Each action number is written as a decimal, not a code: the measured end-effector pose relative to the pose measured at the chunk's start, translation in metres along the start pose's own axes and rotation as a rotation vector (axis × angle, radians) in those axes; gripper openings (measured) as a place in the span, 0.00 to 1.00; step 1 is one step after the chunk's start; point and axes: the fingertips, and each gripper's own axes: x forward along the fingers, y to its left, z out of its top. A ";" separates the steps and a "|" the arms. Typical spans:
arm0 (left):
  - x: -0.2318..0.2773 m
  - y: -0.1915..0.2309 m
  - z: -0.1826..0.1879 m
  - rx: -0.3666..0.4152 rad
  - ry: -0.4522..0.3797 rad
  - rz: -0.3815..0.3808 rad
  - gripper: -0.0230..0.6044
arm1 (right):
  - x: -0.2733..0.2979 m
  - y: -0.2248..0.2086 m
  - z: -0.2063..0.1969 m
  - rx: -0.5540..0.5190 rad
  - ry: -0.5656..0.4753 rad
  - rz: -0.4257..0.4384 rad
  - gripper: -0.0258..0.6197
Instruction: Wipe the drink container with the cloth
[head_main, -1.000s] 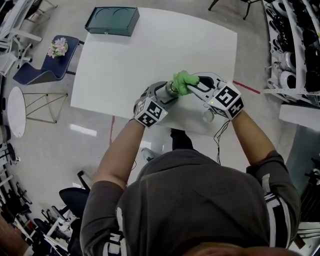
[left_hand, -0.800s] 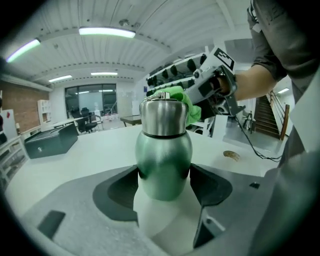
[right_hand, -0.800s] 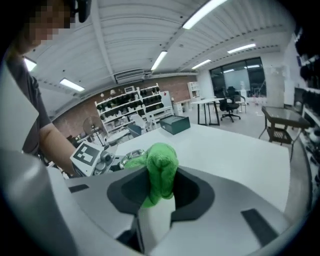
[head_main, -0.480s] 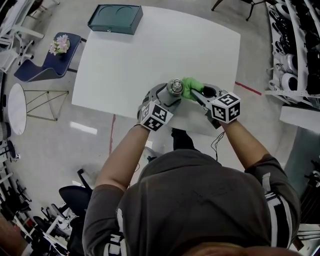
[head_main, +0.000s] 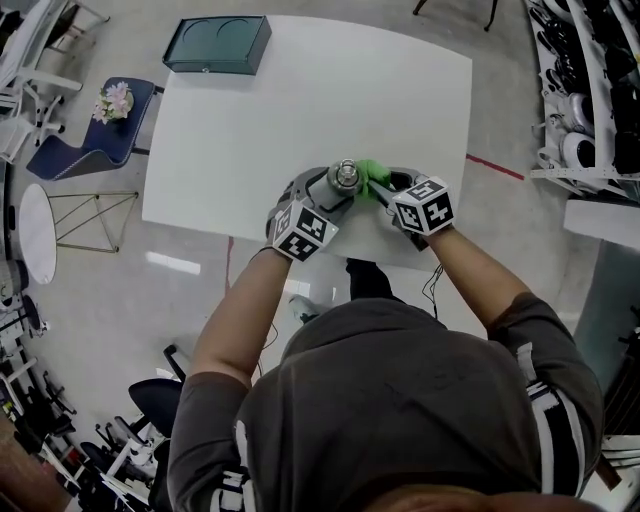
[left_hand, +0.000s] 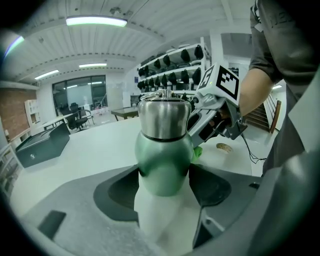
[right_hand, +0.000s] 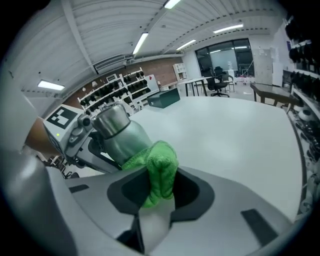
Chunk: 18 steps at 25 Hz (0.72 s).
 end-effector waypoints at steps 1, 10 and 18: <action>0.000 0.000 0.000 0.003 0.001 -0.001 0.52 | 0.003 -0.002 -0.001 -0.006 0.006 -0.001 0.20; -0.015 -0.009 0.019 0.116 0.000 -0.102 0.53 | -0.005 -0.005 -0.003 -0.053 0.010 0.009 0.20; -0.046 0.001 0.072 0.204 -0.103 -0.132 0.53 | -0.010 0.002 0.004 -0.081 -0.004 0.024 0.20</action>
